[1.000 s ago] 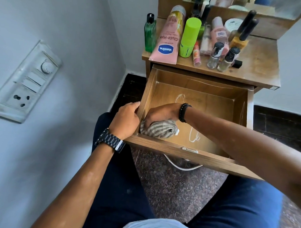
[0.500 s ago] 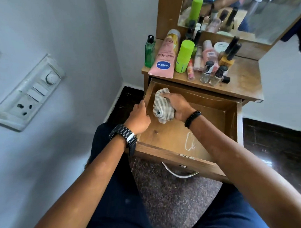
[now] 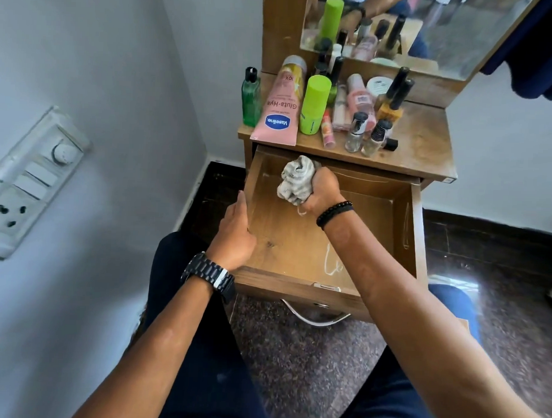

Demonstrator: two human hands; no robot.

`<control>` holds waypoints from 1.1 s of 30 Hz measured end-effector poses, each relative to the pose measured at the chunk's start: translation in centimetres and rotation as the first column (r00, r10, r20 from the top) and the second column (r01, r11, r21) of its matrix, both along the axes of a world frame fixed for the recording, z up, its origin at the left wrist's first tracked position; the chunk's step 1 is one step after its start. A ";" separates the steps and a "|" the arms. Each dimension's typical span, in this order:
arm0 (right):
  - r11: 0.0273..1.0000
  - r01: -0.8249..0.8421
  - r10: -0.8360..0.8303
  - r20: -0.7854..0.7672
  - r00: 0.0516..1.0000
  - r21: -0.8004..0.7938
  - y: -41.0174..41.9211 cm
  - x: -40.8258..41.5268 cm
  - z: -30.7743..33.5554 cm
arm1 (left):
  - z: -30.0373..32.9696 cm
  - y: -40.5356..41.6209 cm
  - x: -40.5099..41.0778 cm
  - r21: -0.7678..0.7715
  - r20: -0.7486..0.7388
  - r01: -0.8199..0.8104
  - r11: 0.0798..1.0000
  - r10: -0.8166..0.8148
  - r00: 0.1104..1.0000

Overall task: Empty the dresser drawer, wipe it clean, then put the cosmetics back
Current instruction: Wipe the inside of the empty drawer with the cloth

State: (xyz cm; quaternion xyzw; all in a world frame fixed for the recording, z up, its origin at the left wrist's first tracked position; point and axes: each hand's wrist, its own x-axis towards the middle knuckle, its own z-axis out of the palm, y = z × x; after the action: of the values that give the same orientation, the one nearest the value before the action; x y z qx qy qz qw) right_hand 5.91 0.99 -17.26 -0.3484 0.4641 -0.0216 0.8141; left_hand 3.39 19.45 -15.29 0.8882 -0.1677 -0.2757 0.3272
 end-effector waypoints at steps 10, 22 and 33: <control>0.965 -0.026 0.041 0.054 0.998 -0.259 -1.7 -3.2 1.3 | 0.0 -0.1 -0.3 -0.056 -0.010 -0.046 0.997 0.046 0.999; 0.962 -0.046 0.068 0.070 0.995 -0.269 0.7 -0.7 1.1 | 0.2 0.1 -0.3 -0.039 0.010 -0.021 0.999 0.021 1.000; 0.926 0.104 -0.156 -0.114 0.981 -0.364 -1.5 -3.7 0.5 | 0.2 0.1 -0.6 -0.050 -0.011 -0.038 0.998 0.038 0.999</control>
State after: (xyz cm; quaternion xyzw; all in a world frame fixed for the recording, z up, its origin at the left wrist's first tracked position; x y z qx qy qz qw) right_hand 2.23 -0.51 -16.73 -0.4590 0.5309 -0.1346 0.6995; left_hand 2.82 19.58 -15.08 0.8813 -0.1560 -0.2697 0.3552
